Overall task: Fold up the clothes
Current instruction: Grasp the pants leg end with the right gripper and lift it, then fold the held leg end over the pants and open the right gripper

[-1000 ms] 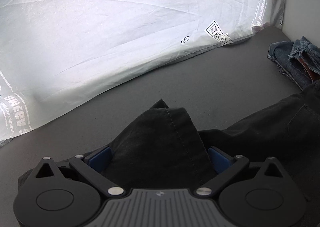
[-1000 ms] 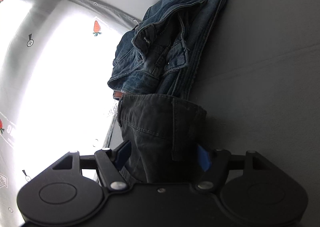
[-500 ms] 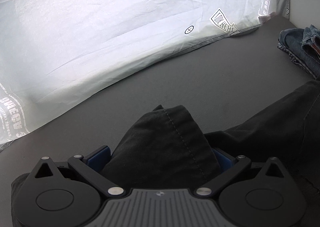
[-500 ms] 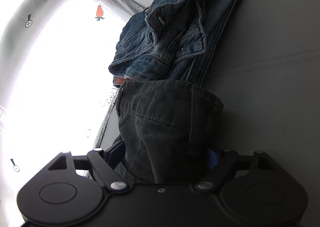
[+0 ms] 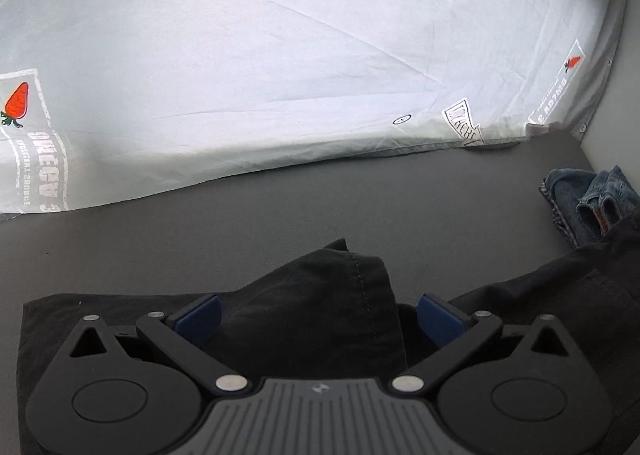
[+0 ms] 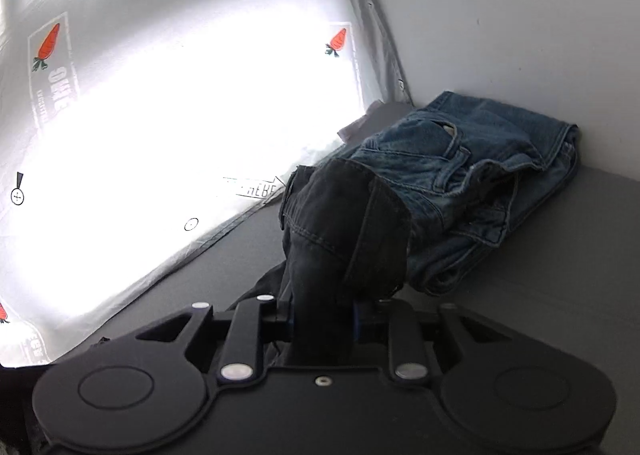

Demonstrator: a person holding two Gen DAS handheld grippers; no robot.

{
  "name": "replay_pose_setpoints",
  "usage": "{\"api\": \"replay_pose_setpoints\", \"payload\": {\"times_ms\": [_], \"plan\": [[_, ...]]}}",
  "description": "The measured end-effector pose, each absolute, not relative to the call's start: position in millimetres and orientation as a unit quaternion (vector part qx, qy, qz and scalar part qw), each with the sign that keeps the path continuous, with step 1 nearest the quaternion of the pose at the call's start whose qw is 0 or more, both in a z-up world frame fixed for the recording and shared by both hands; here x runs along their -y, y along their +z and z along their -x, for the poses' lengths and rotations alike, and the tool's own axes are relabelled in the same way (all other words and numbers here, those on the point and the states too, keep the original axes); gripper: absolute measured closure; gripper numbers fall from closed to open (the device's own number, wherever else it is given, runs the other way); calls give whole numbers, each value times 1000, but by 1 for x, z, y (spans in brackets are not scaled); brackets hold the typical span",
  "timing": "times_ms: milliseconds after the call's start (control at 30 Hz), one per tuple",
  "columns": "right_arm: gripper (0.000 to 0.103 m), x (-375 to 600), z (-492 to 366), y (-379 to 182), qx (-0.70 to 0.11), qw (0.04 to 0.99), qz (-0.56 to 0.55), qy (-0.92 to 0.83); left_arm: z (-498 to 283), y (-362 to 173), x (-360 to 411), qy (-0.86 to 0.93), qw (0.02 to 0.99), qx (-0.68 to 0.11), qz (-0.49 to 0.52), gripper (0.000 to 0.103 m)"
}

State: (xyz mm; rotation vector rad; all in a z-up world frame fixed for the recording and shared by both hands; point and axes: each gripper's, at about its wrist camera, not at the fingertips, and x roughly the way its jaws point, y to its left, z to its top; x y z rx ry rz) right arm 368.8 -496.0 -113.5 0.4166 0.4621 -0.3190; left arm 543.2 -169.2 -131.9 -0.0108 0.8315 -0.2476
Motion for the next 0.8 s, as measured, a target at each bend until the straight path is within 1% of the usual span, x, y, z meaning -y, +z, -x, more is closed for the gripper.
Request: {"api": "replay_pose_setpoints", "payload": {"times_ms": [67, 267, 400, 500, 567, 600, 667, 700, 767, 800], "plan": [[78, 469, -368, -89, -204, 956, -157, -142, -512, -108, 141, -95, 923, -373, 6, 0], [78, 358, -364, -29, -140, 987, -32, -73, -411, -77, 45, 37, 946, -322, -2, 0], [78, 265, -357, -12, -120, 992, 24, 33, -345, -57, -19, 123, 950, -285, -7, 0], [77, 189, -365, -45, -141, 981, 73, 112, -312, -58, -62, 158, 941, -301, 6, 0], [76, 134, -366, -90, -180, 962, 135, 152, -299, -59, -92, 171, 931, -321, 19, 0], [73, 106, -365, -117, -205, 948, 174, 169, -297, -60, -103, 174, 927, -330, 25, 0], [64, 54, -355, -177, -262, 903, 283, 188, -295, -65, -123, 166, 925, -341, 35, 0], [56, 39, -350, -196, -261, 888, 328, 189, -294, -67, -132, 162, 923, -346, 39, 0], [56, 27, -342, -206, -244, 879, 372, 171, -301, -72, -140, 144, 925, -351, 36, 0], [52, 26, -344, -201, -254, 880, 364, 170, -305, -74, -144, 135, 925, -353, 34, 0]]}}
